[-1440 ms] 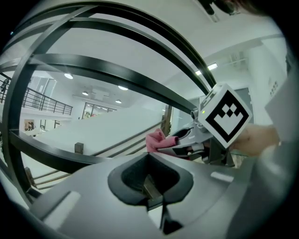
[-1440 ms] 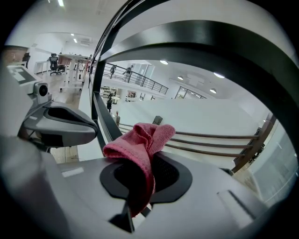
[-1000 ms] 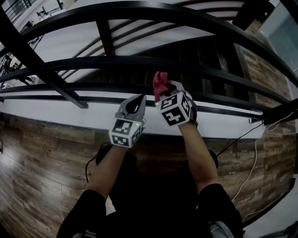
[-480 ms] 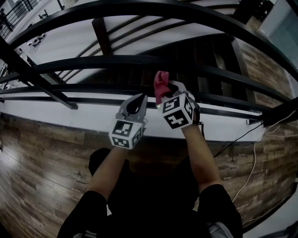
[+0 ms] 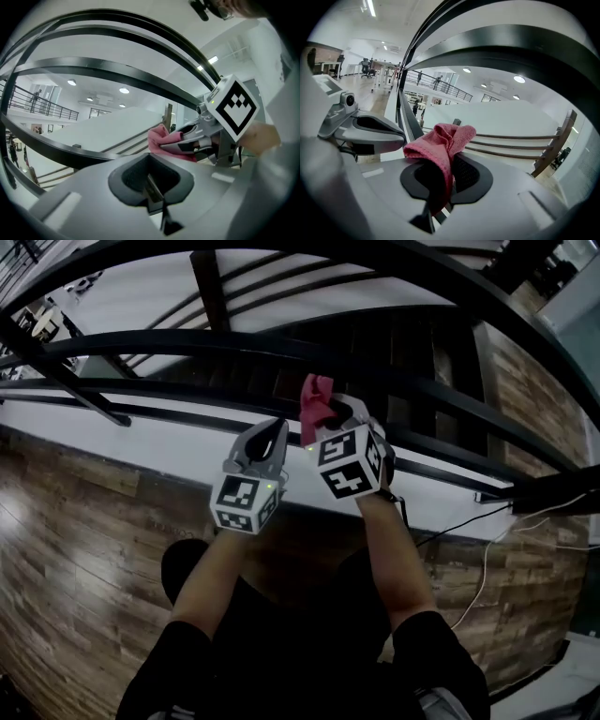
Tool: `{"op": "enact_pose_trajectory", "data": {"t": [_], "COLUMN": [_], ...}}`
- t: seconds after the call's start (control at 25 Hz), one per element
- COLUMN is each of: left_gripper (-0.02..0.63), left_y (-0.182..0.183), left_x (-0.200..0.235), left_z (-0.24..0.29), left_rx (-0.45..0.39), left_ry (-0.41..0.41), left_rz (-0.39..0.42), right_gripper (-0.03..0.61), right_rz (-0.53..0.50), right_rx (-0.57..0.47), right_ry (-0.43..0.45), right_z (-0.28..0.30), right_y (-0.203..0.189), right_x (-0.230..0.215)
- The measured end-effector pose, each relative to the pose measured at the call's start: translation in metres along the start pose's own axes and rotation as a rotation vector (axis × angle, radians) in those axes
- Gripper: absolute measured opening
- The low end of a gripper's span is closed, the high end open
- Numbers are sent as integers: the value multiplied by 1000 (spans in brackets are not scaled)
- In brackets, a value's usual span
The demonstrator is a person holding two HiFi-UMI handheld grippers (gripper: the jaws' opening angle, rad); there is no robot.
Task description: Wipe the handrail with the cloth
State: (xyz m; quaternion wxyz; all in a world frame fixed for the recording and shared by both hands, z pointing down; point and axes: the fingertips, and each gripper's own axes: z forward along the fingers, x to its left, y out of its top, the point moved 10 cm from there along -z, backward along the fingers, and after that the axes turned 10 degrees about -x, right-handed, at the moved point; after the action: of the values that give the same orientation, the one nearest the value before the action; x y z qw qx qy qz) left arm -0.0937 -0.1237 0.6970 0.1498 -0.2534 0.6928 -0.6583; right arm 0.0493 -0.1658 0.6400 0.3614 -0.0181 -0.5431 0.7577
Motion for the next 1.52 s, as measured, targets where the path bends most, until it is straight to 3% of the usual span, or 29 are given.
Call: {"op": "enact_pose_trajectory", "data": {"t": [0.44,0.68,0.96,1.32,1.52], "left_gripper": [0,0,0,0,0], "left_y": [-3,-8,-1,-9,-10], "left_x": [-54,-89,-141,-205,-233], "left_z": [1,21,47,80,98], "left_rx": [8,-45,-49,-45,-38], "left_ry": [30,16,-74,-185,-263], "left_rz": [40,-4,27,-57,-49], "right_gripper": [51,51,51,51,51], "right_rz": [-37,-55,-45,-17,11], "right_rx": [14,27,44,78,79], "right_ry": [39,23,-26,-104,-136], "right_z": [-35,-61,-102,-148,-165], "right_y": [-28,-50,-82,-120,-133], "right_x": [-37,-60,-100,-140,-158]}}
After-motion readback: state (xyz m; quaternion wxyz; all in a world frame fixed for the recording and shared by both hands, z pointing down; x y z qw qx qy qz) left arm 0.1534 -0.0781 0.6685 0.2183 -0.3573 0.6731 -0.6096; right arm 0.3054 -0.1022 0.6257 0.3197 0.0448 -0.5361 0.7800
